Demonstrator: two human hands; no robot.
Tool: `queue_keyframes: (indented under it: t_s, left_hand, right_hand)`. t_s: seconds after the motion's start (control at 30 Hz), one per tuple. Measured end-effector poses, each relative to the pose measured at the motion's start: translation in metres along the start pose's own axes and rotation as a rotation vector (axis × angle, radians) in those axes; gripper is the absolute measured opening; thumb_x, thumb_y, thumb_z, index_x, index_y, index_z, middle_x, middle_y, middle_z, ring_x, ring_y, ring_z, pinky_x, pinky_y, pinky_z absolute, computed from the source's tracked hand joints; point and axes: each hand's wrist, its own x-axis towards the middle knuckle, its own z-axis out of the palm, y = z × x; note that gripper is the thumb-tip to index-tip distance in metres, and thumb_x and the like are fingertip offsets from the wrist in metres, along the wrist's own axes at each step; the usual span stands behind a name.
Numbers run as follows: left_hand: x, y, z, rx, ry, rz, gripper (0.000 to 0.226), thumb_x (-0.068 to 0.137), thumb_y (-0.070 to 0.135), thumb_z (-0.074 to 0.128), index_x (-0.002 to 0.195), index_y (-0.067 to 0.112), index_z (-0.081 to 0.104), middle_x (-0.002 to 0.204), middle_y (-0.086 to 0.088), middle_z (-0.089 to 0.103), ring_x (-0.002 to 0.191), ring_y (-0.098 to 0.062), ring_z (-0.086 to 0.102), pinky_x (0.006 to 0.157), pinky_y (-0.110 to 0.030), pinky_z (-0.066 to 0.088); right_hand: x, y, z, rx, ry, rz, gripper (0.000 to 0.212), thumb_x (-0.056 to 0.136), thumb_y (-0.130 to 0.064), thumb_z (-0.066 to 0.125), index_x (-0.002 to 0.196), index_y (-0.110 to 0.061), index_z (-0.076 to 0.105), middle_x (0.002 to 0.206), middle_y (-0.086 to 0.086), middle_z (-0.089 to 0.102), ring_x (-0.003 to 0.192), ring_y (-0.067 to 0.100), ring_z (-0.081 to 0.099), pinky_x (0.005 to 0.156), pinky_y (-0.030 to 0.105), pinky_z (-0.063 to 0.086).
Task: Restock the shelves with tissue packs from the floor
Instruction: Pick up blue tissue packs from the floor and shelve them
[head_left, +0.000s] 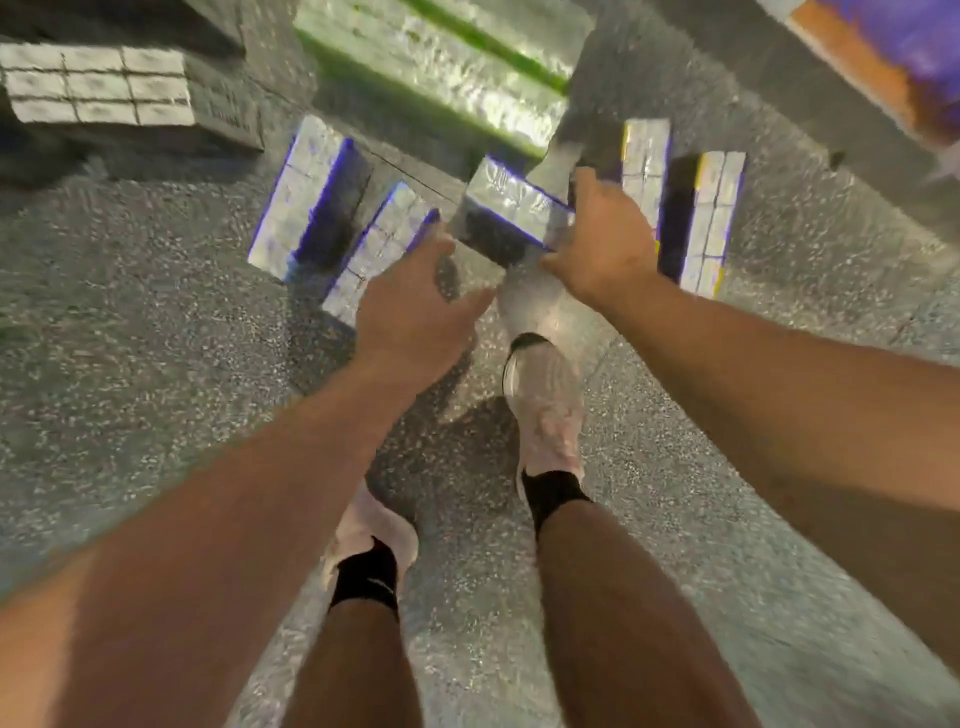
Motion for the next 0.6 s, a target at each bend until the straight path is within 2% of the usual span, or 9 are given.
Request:
queue_keyframes:
  t_s: [0.1,0.23,0.37,0.47,0.6]
  left_hand:
    - [-0.002,-0.013,0.024,-0.001,-0.045,-0.029,0.058,0.085,0.050,0.068,0.136,0.030,0.052,0.121,0.000,0.065,0.112,-0.020,0.060,0.096,-0.031,0.045]
    - [-0.018,-0.009,0.022,-0.054,-0.065,-0.025,0.057,0.085,0.047,0.068,0.136,0.029,0.052,0.114,0.002,0.065,0.105,-0.019,0.061,0.095,-0.033,0.046]
    - [-0.026,0.017,-0.022,-0.047,-0.055,0.013,0.059,0.084,0.045,0.070,0.136,0.029,0.048,0.116,0.004,0.061,0.108,-0.020,0.059,0.089,-0.029,0.043]
    - [-0.030,0.041,-0.083,-0.116,0.033,0.052,0.075,0.079,0.049,0.074,0.143,0.032,0.038,0.131,0.001,0.057,0.119,-0.021,0.055,0.098,-0.033,0.044]
    - [-0.067,0.087,-0.188,-0.222,0.035,0.325,0.079,0.075,0.046,0.078,0.142,0.042,0.037,0.142,0.006,0.050,0.125,-0.012,0.051,0.102,-0.030,0.042]
  right_hand:
    - [0.013,0.012,0.021,-0.234,-0.036,-0.059,0.063,0.080,-0.040,0.073,0.128,-0.014,0.042,0.120,0.014,0.059,0.112,0.037,0.056,0.092,0.045,0.038]
    - [-0.002,0.002,0.016,-0.185,0.011,-0.055,0.048,0.082,-0.045,0.068,0.117,-0.017,0.050,0.107,0.012,0.065,0.107,0.034,0.057,0.088,0.044,0.038]
    - [-0.043,-0.016,-0.040,0.171,-0.008,-0.004,0.052,0.076,-0.041,0.070,0.120,-0.016,0.057,0.102,0.015,0.069,0.096,0.037,0.062,0.075,0.040,0.046]
    - [-0.087,-0.029,-0.106,0.491,0.022,-0.035,0.055,0.066,-0.041,0.070,0.117,-0.023,0.064,0.100,0.006,0.072,0.091,0.029,0.065,0.079,0.039,0.052]
    - [-0.141,-0.059,-0.208,0.733,0.042,-0.177,0.058,0.060,-0.037,0.071,0.118,-0.032,0.066,0.103,-0.003,0.071,0.092,0.019,0.066,0.083,0.042,0.053]
